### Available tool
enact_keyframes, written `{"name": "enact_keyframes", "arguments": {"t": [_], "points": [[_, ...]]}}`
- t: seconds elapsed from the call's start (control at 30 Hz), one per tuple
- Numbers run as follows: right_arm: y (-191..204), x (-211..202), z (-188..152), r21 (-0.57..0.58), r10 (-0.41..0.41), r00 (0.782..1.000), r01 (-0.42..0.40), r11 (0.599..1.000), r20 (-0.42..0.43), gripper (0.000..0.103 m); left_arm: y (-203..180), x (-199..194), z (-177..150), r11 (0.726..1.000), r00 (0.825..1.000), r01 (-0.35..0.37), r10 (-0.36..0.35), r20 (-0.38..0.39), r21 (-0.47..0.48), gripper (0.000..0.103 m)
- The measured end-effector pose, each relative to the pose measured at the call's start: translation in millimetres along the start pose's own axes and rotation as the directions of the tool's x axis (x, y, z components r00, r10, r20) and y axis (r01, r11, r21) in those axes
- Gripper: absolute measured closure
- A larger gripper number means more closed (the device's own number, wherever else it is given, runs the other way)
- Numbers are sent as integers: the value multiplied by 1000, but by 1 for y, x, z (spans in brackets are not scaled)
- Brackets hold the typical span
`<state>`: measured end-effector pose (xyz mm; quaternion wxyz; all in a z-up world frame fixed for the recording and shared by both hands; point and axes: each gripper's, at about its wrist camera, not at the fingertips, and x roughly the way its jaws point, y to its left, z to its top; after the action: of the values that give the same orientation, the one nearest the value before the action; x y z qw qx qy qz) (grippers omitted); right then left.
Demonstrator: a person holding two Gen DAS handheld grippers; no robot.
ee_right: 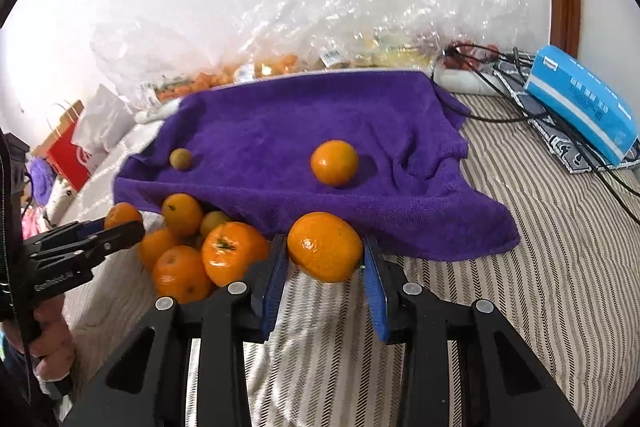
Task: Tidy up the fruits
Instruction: 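Close the right tool on an orange while the left closes on a large orange, then carry both held oranges up over the purple towel and lower them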
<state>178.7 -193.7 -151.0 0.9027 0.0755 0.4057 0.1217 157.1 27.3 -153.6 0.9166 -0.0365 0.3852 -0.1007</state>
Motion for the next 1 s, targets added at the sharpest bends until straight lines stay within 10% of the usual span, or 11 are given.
{"name": "enact_keyframes", "arguments": {"t": [0.3,0.7,1.0], "points": [[13,-34,31,-3,41,998,-41,999,54,66,-8,-31,29,997,994,73,-72,82,-17,64],[23,-38,106,-62,15,987,-5,998,161,66,-5,-5,108,995,990,9,4,138,-96,64],[14,9,107,-66,36,990,-27,997,133,66,8,35,94,991,993,-33,47,105,-130,64]]}}
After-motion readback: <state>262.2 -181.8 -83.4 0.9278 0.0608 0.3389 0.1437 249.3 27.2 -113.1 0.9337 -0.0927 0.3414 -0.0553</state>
